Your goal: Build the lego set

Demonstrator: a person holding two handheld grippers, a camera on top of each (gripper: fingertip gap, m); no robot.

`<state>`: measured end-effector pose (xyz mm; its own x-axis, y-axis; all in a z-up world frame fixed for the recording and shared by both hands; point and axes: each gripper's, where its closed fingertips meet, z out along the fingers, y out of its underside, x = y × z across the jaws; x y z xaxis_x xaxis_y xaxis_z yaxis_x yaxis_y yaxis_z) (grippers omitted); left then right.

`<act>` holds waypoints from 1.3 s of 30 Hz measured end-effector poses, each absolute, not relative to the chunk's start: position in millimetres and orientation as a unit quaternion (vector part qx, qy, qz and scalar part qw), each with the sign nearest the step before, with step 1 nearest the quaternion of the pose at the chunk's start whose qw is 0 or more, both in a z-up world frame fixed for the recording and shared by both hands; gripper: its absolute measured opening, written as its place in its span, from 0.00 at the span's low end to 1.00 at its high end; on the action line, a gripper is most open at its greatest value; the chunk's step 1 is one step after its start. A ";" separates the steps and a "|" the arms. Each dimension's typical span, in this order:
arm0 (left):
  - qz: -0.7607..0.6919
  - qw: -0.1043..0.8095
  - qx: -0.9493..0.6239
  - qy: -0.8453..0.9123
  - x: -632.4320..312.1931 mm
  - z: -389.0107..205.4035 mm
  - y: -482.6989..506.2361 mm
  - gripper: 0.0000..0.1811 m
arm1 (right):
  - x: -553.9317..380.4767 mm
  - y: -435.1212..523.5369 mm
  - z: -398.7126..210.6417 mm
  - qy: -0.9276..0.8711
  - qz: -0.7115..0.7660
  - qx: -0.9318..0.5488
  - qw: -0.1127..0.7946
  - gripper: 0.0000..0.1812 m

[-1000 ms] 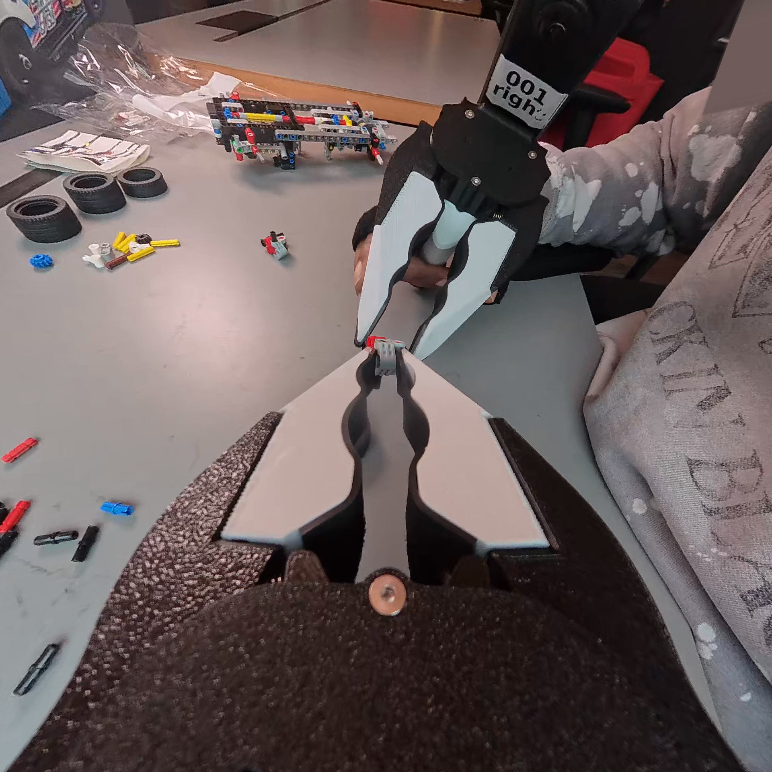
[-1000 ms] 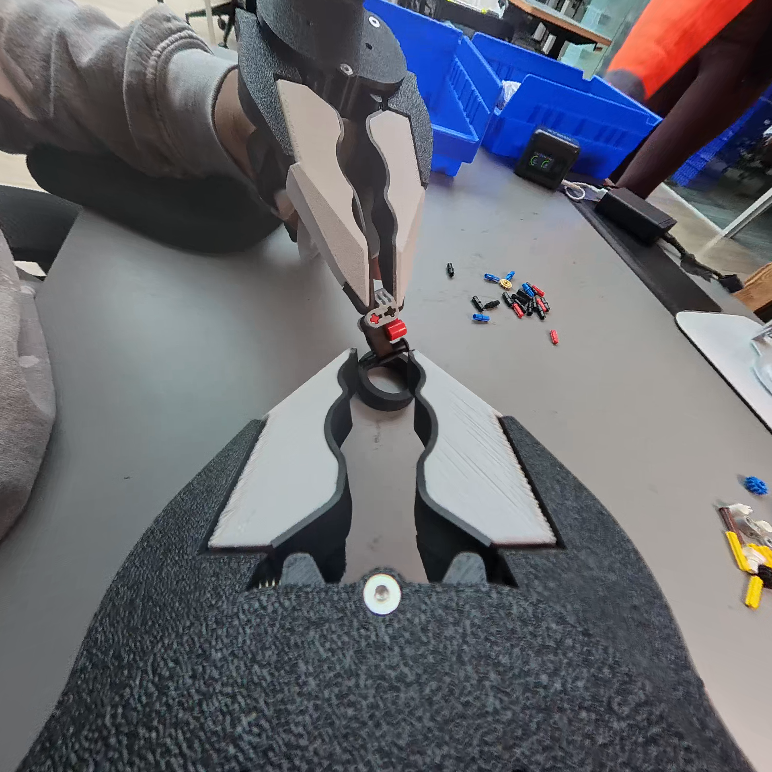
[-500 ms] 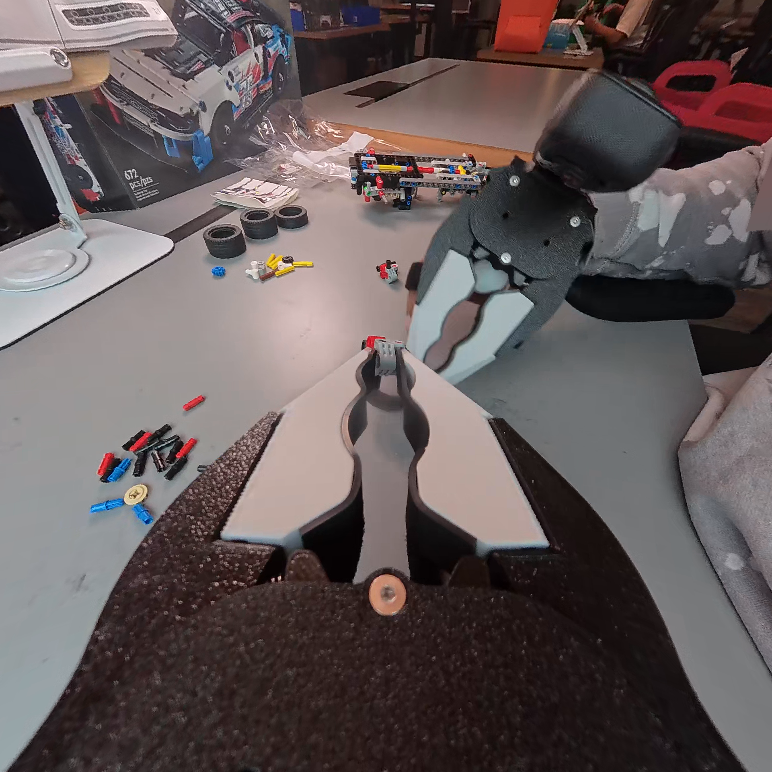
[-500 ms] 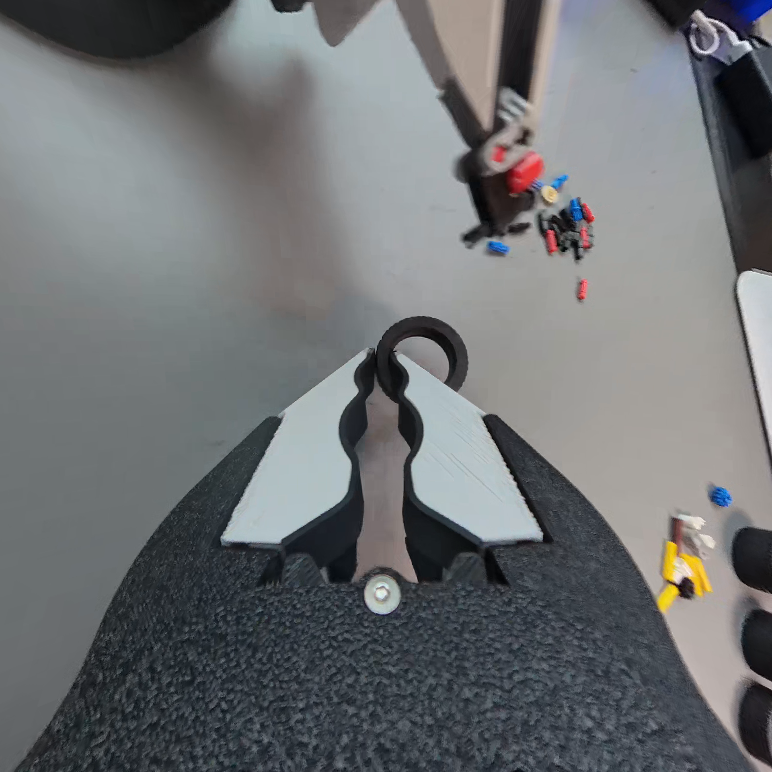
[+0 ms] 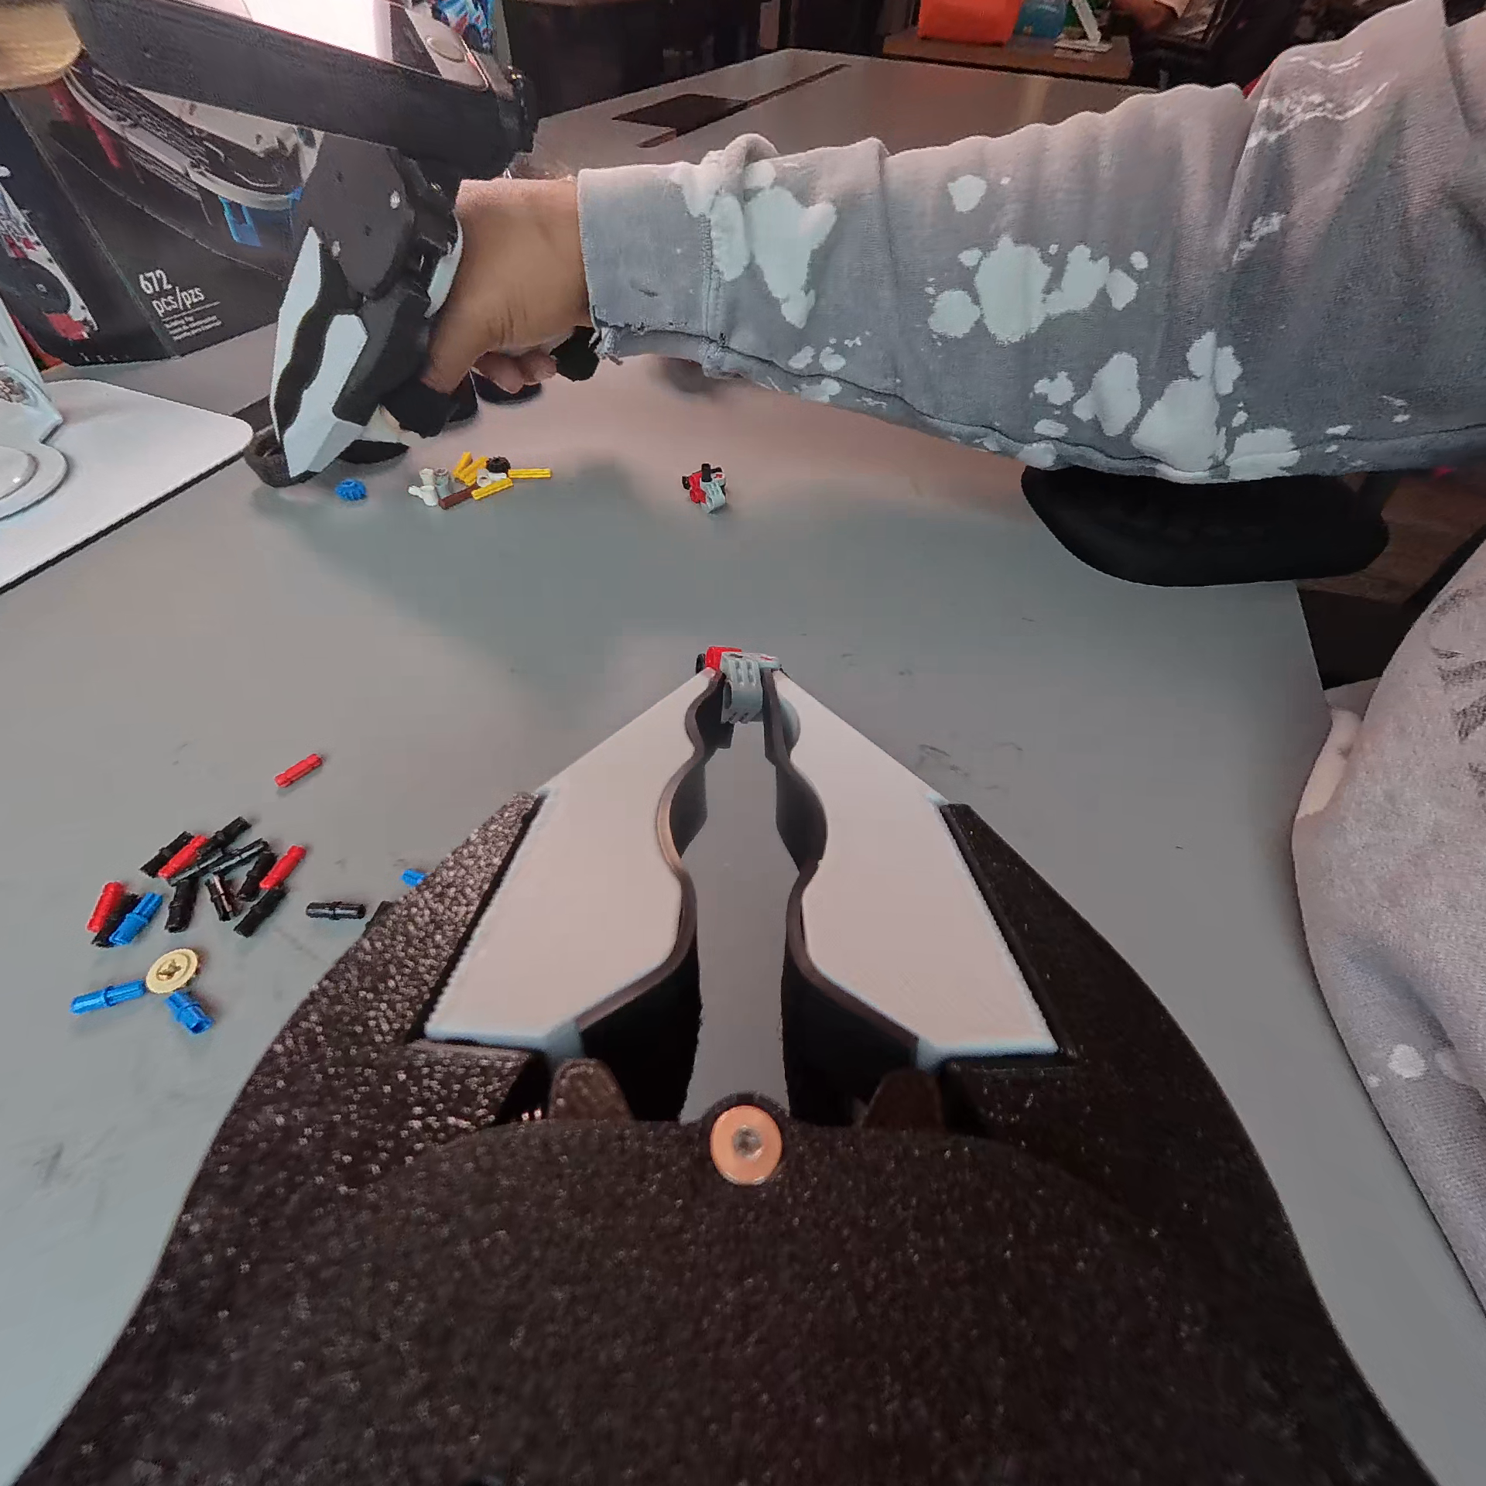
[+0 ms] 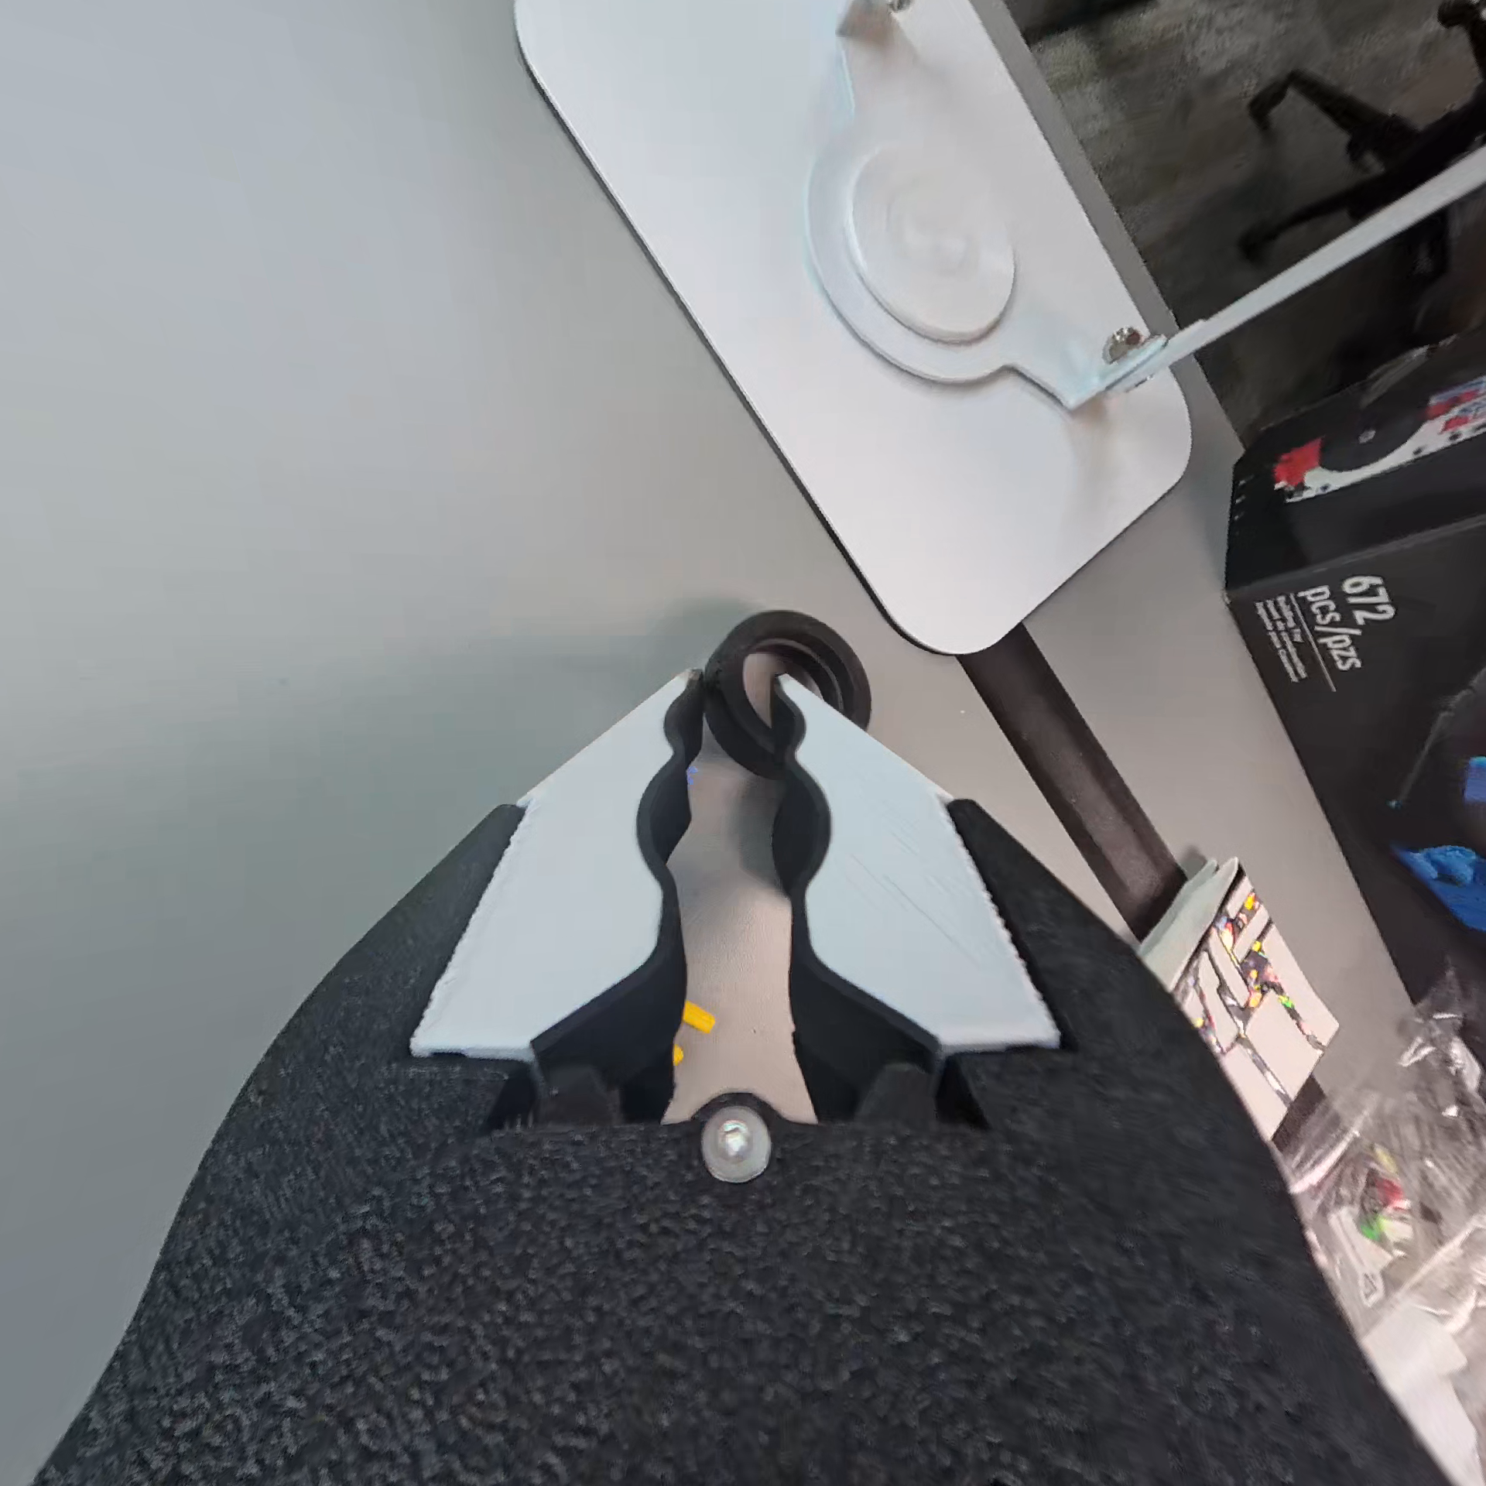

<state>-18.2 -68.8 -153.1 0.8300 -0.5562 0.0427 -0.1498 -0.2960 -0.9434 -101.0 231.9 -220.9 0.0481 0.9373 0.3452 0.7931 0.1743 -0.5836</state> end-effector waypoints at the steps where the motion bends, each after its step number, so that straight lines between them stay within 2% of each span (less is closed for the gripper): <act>1: -0.187 0.547 -0.784 0.226 -17.4 -153.8 -69.0 0.05 | -99.5 233.5 -219.7 -0.675 0.105 -0.638 0.356 0.12; 5: -0.193 0.546 -0.783 0.226 -15.4 -155.8 -68.9 0.05 | -95.4 195.6 -178.2 -0.649 0.195 -0.609 0.413 0.15; 7: -0.200 0.547 -0.782 0.222 -13.7 -155.5 -68.4 0.05 | -86.1 143.0 -154.6 -0.654 0.288 -0.568 0.408 0.15; 11: -0.211 0.555 -0.775 0.215 -8.8 -152.6 -67.8 0.05 | -36.9 18.1 -123.1 -0.636 0.501 -0.503 0.303 0.14; 14: -0.194 0.563 -0.773 0.220 -7.6 -151.5 -66.0 0.05 | -3.4 -32.3 -121.3 -0.594 0.565 -0.514 0.253 0.12; 20: -0.162 0.590 -0.754 0.238 -3.0 -142.7 -65.7 0.05 | 16.3 -53.7 -137.0 -0.514 0.601 -0.554 0.260 0.08; 29: -0.153 0.597 -0.741 0.265 5.7 -140.5 -69.0 0.05 | 6.3 -64.0 -155.6 -0.525 0.592 -0.562 0.239 0.06; 33: -0.155 0.596 -0.736 0.282 9.5 -141.6 -72.1 0.06 | 8.2 -60.8 -153.2 -0.542 0.579 -0.547 0.269 0.02; 37: -0.245 0.568 -0.740 0.265 18.2 -144.9 -77.1 0.21 | 10.0 -60.8 -159.3 -0.612 0.502 -0.507 0.342 0.02; 39: -0.290 0.547 -0.745 0.247 18.7 -146.1 -78.5 0.23 | 11.2 -64.4 -163.4 -0.649 0.459 -0.477 0.375 0.02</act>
